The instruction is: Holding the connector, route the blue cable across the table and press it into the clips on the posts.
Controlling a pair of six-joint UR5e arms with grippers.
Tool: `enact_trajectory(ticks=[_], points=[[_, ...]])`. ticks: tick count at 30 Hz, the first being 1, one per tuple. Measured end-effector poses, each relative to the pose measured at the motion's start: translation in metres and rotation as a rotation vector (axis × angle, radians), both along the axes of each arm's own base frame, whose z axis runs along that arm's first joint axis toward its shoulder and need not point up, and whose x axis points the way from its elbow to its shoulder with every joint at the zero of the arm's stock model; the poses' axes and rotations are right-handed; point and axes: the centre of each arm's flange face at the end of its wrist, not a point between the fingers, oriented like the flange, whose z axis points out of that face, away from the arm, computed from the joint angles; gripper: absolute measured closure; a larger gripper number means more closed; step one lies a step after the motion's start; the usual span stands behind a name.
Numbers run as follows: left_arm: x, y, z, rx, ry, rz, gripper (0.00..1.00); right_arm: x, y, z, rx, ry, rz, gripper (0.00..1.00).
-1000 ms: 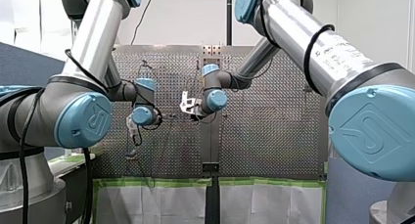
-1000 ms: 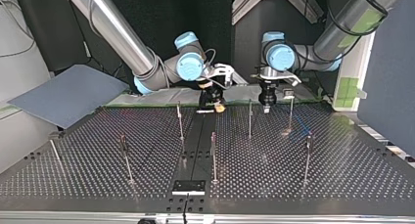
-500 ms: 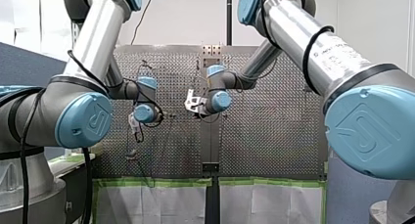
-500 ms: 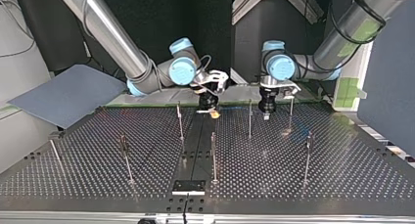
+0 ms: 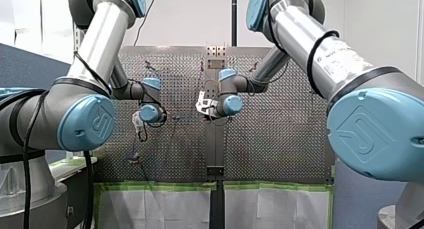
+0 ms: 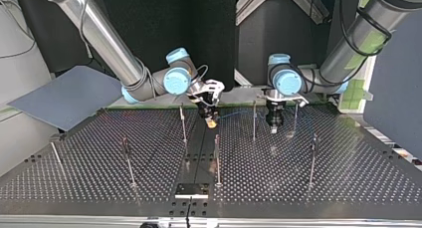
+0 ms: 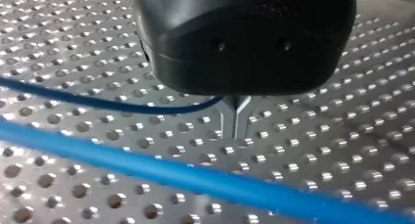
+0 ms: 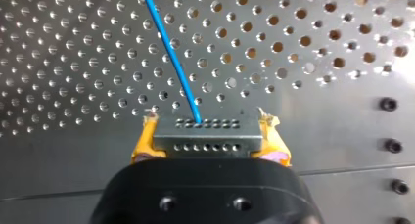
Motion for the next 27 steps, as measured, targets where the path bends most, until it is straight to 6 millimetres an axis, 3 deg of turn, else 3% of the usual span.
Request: enact_trajectory(ticks=[6,7,8,9,10,11,16,17,27], points=[[0.002,0.002,0.002,0.02,0.017,0.02,1.0,0.003,-0.008,-0.001,-0.005,-0.003,-0.002,1.0],[0.001,0.002,0.002,0.024,0.026,0.022,0.96,0.003,-0.009,-0.001,-0.006,-0.005,-0.004,1.0],[0.0,0.002,0.001,0.027,0.033,0.022,0.84,0.002,-0.01,-0.001,-0.005,-0.005,-0.005,1.0],[-0.001,0.002,0.0,0.029,0.041,0.023,0.84,0.001,-0.011,-0.001,-0.005,-0.005,-0.007,1.0],[-0.002,0.002,-0.001,0.032,0.052,0.023,0.75,0.0,-0.013,-0.001,-0.005,-0.005,-0.009,1.0],[-0.003,0.001,-0.002,0.033,0.06,0.022,0.59,0.0,-0.014,-0.001,-0.005,-0.005,-0.012,1.0],[-0.011,-0.002,-0.008,0.036,0.105,0.016,0.59,-0.006,-0.019,-0.002,-0.004,0.007,-0.04,1.0],[-0.012,-0.002,-0.008,0.036,0.109,0.016,0.0,-0.007,-0.019,-0.002,-0.005,0.011,-0.044,1.0],[-0.038,-0.005,-0.019,0.095,0.201,0.043,0.0,-0.012,-0.019,-0.005,-0.007,0.061,-0.061,1.0]])
